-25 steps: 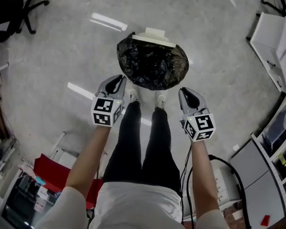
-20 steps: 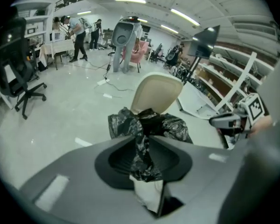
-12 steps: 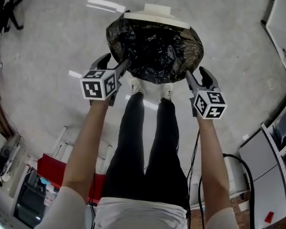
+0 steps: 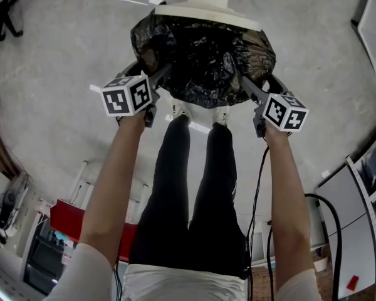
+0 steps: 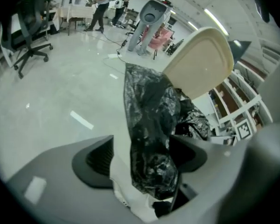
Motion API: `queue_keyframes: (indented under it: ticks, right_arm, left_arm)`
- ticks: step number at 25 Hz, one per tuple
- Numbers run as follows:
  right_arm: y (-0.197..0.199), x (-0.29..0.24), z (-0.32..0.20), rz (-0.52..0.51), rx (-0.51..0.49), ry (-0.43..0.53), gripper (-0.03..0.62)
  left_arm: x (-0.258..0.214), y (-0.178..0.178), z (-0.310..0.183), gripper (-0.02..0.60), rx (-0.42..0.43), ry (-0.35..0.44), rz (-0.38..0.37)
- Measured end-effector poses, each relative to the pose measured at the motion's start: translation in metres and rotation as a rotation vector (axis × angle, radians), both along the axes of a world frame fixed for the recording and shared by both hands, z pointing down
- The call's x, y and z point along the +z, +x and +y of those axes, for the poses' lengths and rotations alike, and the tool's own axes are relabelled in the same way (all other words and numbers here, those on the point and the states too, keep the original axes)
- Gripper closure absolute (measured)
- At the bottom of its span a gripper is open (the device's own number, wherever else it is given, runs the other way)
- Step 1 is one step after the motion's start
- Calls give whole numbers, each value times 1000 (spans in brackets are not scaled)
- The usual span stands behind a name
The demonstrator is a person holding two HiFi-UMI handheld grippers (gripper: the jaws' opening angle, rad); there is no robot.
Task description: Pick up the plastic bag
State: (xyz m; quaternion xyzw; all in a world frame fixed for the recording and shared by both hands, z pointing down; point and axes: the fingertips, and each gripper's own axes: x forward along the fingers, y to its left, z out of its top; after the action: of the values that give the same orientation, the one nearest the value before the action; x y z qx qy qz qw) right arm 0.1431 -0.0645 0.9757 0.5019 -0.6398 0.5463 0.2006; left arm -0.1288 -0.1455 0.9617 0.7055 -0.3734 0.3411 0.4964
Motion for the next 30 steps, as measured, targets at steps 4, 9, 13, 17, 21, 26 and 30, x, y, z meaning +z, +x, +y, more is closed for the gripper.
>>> queue_keyframes:
  ticks: [4,9,13,17,21,26,30]
  right_arm:
    - [2,4,-4,-17,-23,9,381]
    - [2,-15,3,0,-31,30,588]
    - [-4,-50,3,-33,-31,72,591]
    - [-14,-97,12,-56,-25,97,591]
    - [-14,-138,8,-47,-40,149,591]
    - [0,-191,7,-26,-43,195,591]
    - [7,-239,11,-18,-60,218,591]
  left_arm:
    - [3,-12,-3,430,-30,30,-18]
    - [-5,-18,7,574,-43,24,6]
    - [-32,-20,14,575,-38,46,-4]
    - [-73,-22,32,575,-4,61,-13]
    - [-108,-23,32,574,-30,108,-2]
    - [-162,-30,34,574,-80,146,14]
    - [-212,-28,48,574,-59,168,15]
